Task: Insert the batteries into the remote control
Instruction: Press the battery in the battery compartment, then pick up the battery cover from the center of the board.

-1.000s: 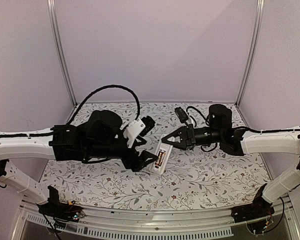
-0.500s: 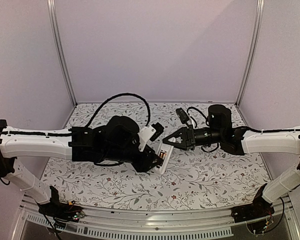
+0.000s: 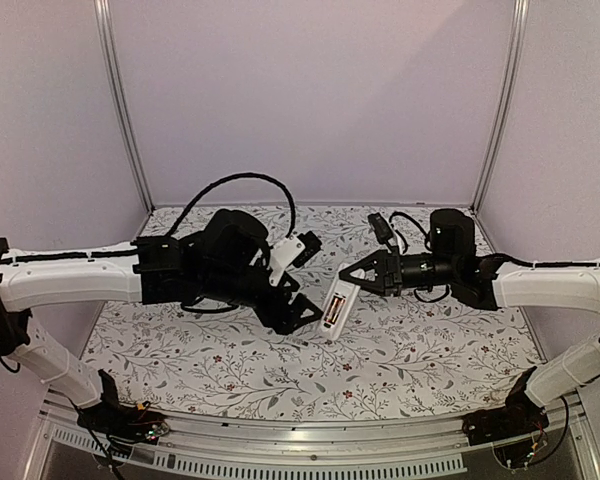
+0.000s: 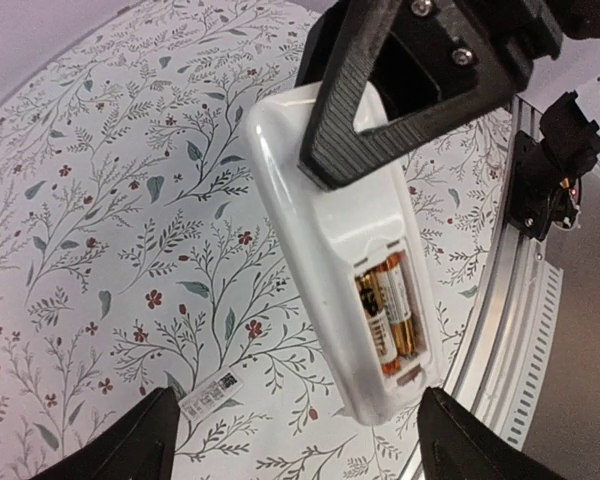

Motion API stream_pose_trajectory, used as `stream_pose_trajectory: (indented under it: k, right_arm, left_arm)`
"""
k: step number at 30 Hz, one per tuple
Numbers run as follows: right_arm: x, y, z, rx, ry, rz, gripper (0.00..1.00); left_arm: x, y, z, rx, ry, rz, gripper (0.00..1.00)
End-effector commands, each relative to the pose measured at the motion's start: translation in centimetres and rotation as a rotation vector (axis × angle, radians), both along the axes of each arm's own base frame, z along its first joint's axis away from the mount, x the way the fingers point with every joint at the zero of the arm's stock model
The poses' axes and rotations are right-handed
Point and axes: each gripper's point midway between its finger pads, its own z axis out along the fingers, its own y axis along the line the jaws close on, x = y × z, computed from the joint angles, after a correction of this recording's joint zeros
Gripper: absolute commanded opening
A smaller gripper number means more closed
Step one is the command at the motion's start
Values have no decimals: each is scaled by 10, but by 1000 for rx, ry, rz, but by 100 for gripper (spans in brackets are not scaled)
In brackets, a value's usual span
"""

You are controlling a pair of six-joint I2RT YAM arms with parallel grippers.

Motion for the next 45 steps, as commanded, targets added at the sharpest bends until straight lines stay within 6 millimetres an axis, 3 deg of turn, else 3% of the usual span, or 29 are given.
stream_pose_trajectory:
  k: [1, 6, 11, 18, 24, 33, 45]
  right_arm:
    - [13, -27, -5, 4, -6, -83, 0]
    - [23, -48, -20, -15, 11, -157, 0]
    - [27, -64, -27, -18, 26, -218, 0]
    - [29, -84, -35, -13, 57, -265, 0]
    - [29, -88, -40, -14, 63, -265, 0]
    - [31, -89, -42, -10, 66, -259, 0]
    - [37, -92, -47, -3, 81, -260, 0]
  left_arm:
    - [-6, 23, 22, -11, -58, -174, 87]
    - [9, 41, 6, 135, -214, -246, 87]
    - [9, 40, -18, 217, -318, -399, 85]
    - [8, 46, -77, 422, -177, -595, 79]
    - [22, 50, -113, 533, -127, -636, 74]
    - [41, 41, -137, 513, -81, -671, 66]
    - [48, 35, -174, 565, -36, -726, 58]
